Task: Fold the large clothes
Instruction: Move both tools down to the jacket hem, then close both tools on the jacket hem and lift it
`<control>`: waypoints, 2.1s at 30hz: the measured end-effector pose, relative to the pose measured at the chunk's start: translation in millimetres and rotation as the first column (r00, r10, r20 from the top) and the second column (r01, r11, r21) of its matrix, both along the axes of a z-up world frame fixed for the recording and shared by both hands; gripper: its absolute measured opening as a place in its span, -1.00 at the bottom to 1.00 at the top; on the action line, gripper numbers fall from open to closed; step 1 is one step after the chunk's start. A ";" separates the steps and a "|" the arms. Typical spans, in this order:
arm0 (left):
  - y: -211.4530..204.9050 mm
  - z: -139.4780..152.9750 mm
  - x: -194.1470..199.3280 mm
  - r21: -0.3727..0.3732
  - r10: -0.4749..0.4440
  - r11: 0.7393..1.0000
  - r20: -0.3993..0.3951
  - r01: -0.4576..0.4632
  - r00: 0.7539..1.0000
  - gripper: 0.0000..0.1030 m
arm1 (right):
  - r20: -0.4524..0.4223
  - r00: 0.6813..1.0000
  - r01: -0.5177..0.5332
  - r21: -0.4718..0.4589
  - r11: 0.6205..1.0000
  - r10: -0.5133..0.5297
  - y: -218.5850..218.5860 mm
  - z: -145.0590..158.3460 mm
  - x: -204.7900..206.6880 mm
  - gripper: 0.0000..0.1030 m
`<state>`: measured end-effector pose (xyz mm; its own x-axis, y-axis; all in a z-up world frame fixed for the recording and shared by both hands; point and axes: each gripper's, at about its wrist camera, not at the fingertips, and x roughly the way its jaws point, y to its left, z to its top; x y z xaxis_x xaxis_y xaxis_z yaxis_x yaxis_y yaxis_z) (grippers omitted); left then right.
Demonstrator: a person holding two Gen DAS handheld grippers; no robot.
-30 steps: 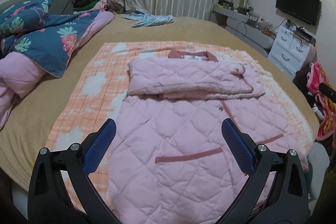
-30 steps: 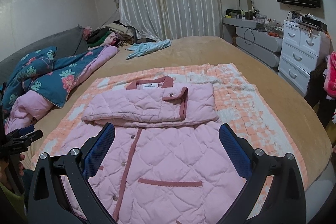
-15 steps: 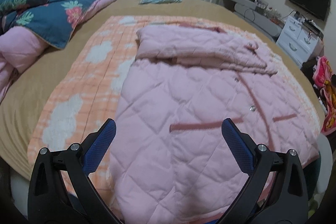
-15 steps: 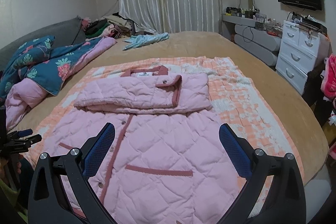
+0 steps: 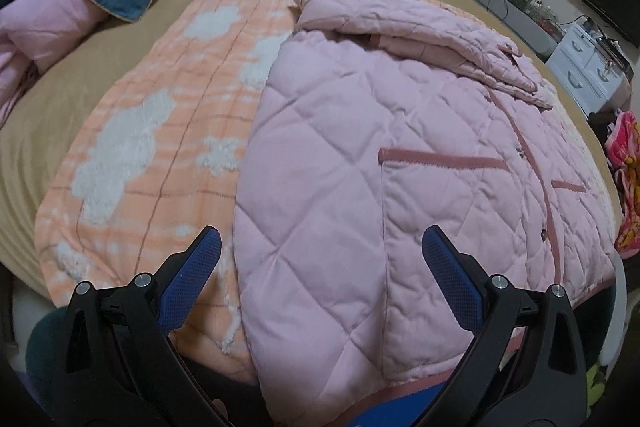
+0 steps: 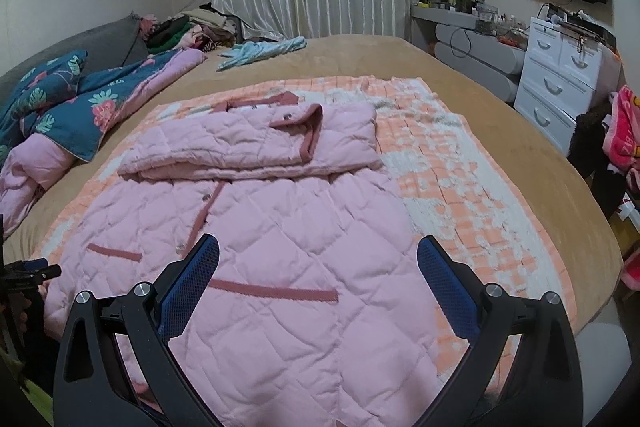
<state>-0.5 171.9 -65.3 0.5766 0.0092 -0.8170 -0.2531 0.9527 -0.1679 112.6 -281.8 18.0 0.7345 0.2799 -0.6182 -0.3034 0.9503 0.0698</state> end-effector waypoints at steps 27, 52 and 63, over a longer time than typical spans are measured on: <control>-10.2 -48.7 -5.0 -0.054 -0.036 0.998 -0.188 0.026 0.982 0.83 | -0.366 0.931 -0.028 -0.064 0.998 0.003 -65.1 -124.2 -17.7 0.92; -15.8 -36.3 -19.0 -0.089 -0.074 0.994 -0.136 0.062 0.988 -0.19 | -0.274 0.948 -0.152 0.057 0.987 0.162 -48.6 -89.6 -38.4 -0.56; -25.6 24.4 -22.9 0.000 -0.155 0.988 0.041 0.155 0.987 -0.82 | -0.150 0.979 -0.092 0.285 0.954 0.139 -62.2 -35.5 -23.4 -0.62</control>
